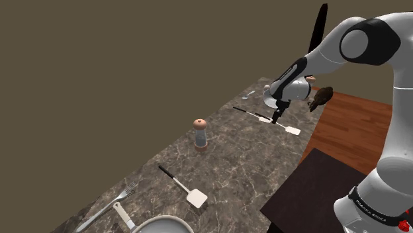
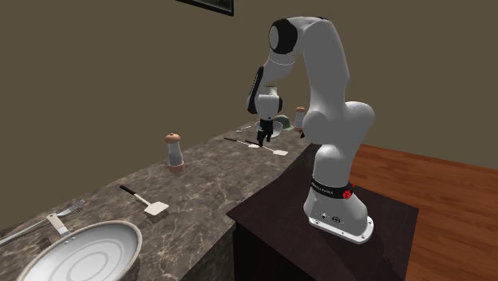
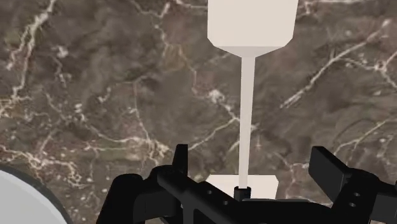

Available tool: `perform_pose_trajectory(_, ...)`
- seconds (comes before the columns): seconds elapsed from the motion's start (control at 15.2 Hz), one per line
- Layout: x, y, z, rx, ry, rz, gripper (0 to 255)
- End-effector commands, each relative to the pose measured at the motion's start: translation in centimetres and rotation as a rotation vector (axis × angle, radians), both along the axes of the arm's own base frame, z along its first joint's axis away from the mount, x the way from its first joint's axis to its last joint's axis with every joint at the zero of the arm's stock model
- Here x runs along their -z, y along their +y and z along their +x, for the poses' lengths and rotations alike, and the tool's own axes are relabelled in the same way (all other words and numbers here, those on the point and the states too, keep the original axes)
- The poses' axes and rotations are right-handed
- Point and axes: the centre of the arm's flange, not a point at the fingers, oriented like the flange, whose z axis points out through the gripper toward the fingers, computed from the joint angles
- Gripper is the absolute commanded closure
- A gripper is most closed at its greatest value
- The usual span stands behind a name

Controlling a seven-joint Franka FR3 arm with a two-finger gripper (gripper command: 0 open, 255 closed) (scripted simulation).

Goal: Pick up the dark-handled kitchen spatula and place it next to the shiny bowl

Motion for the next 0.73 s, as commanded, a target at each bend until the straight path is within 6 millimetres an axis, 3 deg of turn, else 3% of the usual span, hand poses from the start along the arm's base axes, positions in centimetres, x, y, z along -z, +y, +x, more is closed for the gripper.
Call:
perform_pose_trajectory(0.0, -2.1, 0.0, -0.2, 0.0, 0.0, 0.0, 0)
perform_pose_trajectory(0.13, -4.4, -0.1, -0.4, 0.0, 0.0, 0.0, 0)
perform_pose_trajectory(0.66, -4.4, -0.1, -0.4, 0.0, 0.0, 0.0, 0)
